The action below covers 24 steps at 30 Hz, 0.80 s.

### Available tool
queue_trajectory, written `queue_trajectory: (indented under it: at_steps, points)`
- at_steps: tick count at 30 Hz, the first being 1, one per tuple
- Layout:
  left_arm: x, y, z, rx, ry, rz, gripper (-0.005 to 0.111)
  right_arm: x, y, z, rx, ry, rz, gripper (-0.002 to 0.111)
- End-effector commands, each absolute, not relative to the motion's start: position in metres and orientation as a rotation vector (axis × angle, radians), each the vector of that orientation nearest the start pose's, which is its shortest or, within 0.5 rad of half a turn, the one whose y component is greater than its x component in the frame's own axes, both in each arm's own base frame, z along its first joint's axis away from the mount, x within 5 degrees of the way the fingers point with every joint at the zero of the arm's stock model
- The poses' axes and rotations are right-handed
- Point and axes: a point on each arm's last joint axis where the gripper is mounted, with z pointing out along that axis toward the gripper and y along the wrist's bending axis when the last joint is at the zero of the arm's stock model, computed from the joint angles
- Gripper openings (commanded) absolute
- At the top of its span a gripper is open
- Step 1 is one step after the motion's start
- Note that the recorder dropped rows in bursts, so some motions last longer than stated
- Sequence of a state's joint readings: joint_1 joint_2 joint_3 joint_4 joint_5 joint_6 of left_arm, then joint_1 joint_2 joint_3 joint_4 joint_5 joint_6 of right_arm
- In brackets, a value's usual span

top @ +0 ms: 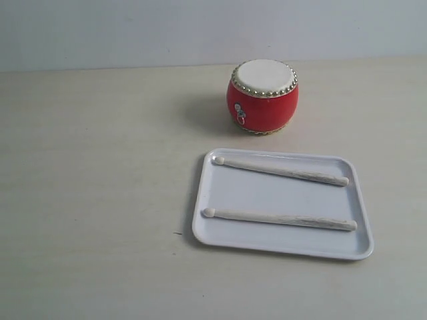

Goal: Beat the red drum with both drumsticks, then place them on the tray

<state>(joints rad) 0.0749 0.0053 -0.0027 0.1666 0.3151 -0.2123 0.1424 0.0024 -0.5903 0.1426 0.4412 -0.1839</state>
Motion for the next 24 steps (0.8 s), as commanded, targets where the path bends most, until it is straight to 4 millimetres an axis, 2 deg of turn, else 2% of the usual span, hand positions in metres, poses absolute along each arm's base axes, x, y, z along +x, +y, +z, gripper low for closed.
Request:
queue_trajectory:
  at_steps: [1, 7, 14, 15, 24]
  points:
    - [0.054, 0.008, 0.185, -0.149, 1.785, 0.057, 0.000, 0.008, 0.004, 0.328, -0.110, 1.403, 0.054, 0.000]
    - [0.054, 0.008, 0.185, -0.149, 1.785, 0.057, 0.000, 0.037, 0.003, 0.274, -0.071, 1.472, 0.010, 0.000]
    - [0.054, 0.008, 0.185, -0.149, 1.785, 0.057, 0.000, 0.056, 0.000, 0.205, -0.077, 1.616, -0.047, 0.000]
    - [0.054, 0.008, 0.185, -0.149, 1.785, 0.057, 0.000, 0.056, 0.000, 0.199, -0.068, 1.633, -0.041, 0.000]
    - [0.054, 0.008, 0.185, -0.149, 1.785, 0.057, 0.000, 0.055, -0.001, 0.189, -0.050, 1.744, -0.036, 0.000]
